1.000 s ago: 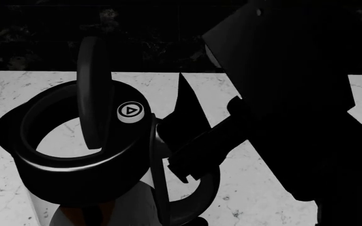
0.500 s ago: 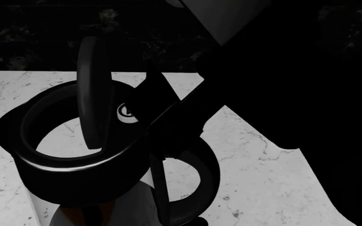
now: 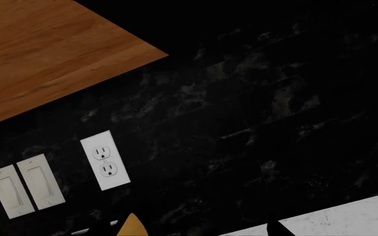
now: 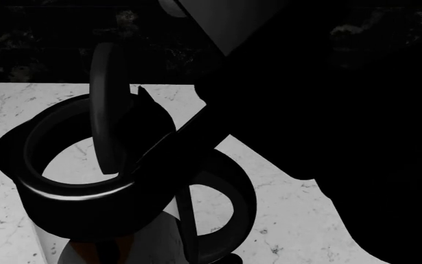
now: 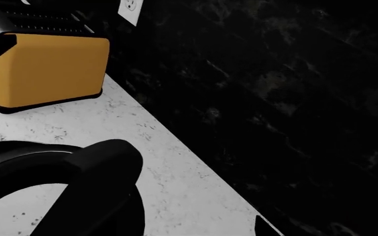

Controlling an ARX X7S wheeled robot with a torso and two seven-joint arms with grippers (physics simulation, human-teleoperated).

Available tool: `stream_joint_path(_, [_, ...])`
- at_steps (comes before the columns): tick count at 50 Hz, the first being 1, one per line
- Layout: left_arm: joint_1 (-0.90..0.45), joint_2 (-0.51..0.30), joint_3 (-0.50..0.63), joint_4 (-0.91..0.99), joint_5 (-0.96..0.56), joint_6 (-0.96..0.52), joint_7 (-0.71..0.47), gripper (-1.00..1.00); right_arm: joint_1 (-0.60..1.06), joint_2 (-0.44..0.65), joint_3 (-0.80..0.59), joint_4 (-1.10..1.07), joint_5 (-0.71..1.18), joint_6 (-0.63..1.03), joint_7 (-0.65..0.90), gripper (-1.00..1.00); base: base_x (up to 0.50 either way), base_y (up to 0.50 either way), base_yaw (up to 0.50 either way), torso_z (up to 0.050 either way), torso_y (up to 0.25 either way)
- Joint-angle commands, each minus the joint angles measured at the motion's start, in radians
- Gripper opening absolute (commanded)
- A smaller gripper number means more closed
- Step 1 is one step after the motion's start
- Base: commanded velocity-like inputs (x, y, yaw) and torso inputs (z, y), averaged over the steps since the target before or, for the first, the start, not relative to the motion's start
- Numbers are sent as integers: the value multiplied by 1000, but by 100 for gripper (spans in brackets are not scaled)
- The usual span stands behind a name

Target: Close the lid of the electric kettle.

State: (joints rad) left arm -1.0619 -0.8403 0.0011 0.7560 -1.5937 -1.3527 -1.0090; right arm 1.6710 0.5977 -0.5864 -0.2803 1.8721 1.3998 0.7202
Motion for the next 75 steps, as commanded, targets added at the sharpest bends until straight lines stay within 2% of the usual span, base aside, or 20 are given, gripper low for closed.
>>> stream_joint_path(1, [2,-8,7,2,7,10,2,100,-48,-15,-11,6,-8,-40,-19,100,0,0,0,0,0])
stream_joint_path(16, [41,-9,14,8,52,27,33,100,5,-47,-34,21,11,-42,-24,100,0,0,0,0,0])
stream_joint_path(25, [102,-24,-4,20,115,54,94,100,37,-72,-51,32,18,-43,-26,100,0,1,1,0,0])
stream_joint_path(35, [118,-44,-22,23,112,69,102,100,50,-101,-75,43,33,-55,-17,100,0,0,1,0,0])
stream_joint_path(60, [99,-78,-34,26,28,89,32,100,-99,-169,-137,86,-81,-97,-124,100,1,1,1,0,0])
stream_joint_path(68, [127,-85,-49,30,47,102,52,100,-133,-163,-144,85,-121,-112,-157,100,2,3,3,0,0])
stream_joint_path(75, [144,-88,-57,31,56,113,62,100,-93,-94,-95,19,-16,-139,-53,100,2,2,2,0,0])
